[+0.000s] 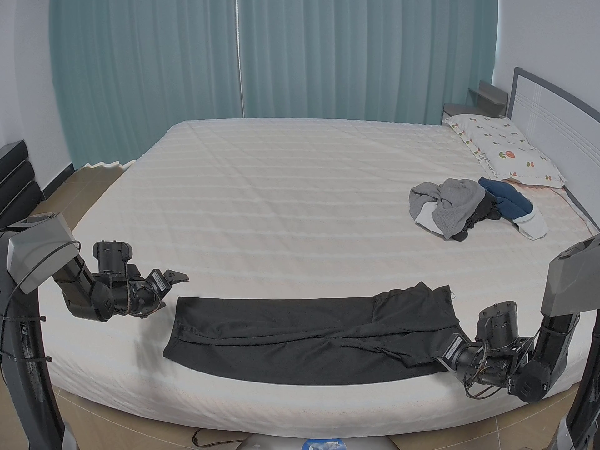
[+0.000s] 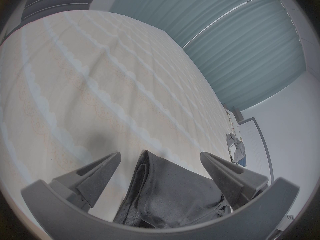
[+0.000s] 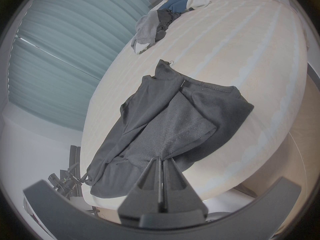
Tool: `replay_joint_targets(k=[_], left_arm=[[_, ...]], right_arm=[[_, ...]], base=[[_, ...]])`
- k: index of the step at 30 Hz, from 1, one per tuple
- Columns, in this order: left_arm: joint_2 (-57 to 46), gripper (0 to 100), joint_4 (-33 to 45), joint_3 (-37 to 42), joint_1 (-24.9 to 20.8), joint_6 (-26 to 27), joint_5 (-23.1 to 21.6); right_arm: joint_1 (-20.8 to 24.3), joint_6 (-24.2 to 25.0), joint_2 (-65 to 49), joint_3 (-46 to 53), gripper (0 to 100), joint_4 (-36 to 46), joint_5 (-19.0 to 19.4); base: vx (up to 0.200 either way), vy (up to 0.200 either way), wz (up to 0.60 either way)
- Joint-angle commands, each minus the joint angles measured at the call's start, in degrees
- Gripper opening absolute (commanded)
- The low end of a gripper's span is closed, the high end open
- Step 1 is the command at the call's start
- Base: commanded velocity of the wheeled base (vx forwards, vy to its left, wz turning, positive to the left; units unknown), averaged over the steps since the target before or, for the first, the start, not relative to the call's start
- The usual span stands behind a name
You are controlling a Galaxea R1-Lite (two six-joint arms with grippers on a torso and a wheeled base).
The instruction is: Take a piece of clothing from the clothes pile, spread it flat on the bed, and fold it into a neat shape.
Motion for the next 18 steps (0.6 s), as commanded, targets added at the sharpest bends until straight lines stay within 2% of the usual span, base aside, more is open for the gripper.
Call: replay_joint_targets(k=[1,6,7,12,18], left_arm=[[0.0,100,-0.1,0.0,0.0,0.0,0.0],[0.3,100,-0.2,0.0,0.0,0.1,0.0],[0.3,100,-0.2,0.0,0.0,0.1,0.0],[0.3,100,-0.2,0.0,0.0,0.1,0.0],[0.4,100,-0.2,0.0,0.0,0.1,0.0]], right_arm=[[0.6,0.0,0.6,0.4,0,0.0,0.0],[0.8,-0.8,2.5,0.6,0,0.0,0.0],[0.8,-0.8,2.5,0.6,100,0.0,0.0],[-0.5,-6.5,0.9,3.3,100,-0.1,0.0],[-1.8,-7.8,-4.9,1.8,100,-0.1,-0.1]], base=[[0.000,0.000,0.00],[0.000,0.000,0.00],[0.000,0.000,0.00],[0.000,0.000,0.00],[0.000,0.000,0.00]])
